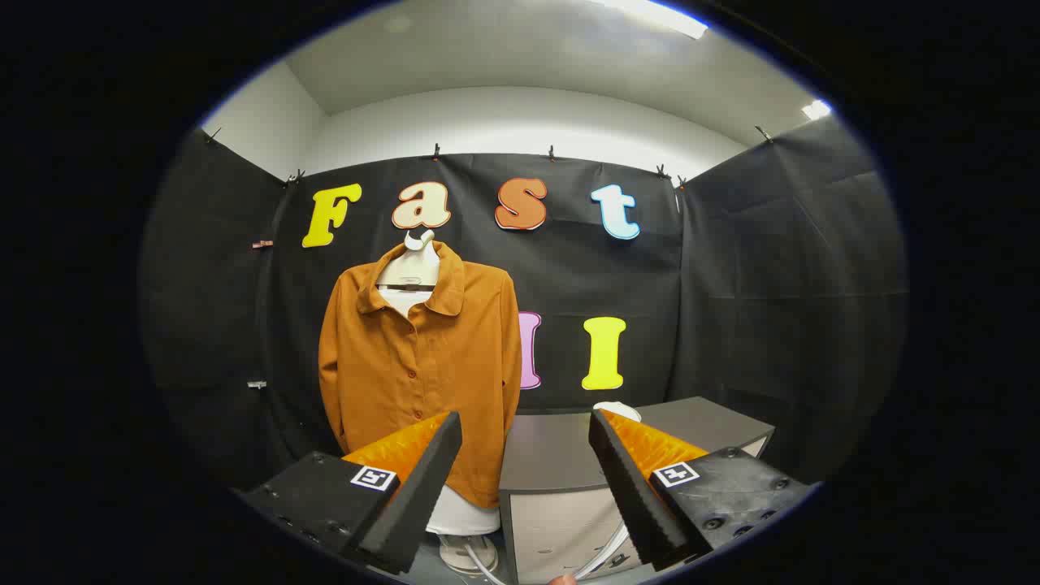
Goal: Iron the clothes twice with a garment steamer, once on the left side and once on the right side.
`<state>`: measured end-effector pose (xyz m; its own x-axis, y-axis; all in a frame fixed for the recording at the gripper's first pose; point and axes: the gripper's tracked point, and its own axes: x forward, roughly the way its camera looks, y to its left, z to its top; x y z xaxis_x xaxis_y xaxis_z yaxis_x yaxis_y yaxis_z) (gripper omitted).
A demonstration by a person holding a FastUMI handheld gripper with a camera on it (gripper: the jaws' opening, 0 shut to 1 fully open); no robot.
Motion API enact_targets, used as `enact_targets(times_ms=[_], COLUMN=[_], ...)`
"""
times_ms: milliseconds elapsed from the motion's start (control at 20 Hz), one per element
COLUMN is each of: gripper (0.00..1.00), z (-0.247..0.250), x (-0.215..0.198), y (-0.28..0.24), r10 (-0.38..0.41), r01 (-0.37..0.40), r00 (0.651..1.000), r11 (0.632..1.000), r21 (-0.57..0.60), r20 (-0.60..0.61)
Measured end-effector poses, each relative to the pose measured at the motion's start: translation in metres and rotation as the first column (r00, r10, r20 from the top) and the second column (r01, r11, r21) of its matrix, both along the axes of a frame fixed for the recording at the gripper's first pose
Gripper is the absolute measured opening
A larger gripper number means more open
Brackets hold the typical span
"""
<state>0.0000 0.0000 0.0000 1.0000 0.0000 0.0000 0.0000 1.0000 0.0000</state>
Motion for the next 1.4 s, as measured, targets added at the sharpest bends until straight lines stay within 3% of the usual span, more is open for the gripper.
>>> enact_targets(times_ms=[800, 1200, 1400], gripper=[0.98, 0.98, 0.99], z=[-0.007, 0.001, -0.007], x=[0.026, 0.025, 0.052], y=[0.02, -0.002, -0.035], r10=[0.056, 0.012, -0.01], r01=[-0.056, -0.012, 0.017], r00=[0.998, 0.999, 0.989], r11=[0.998, 1.0, 0.999], r21=[0.003, 0.014, 0.046], r20=[-0.02, -0.029, -0.145])
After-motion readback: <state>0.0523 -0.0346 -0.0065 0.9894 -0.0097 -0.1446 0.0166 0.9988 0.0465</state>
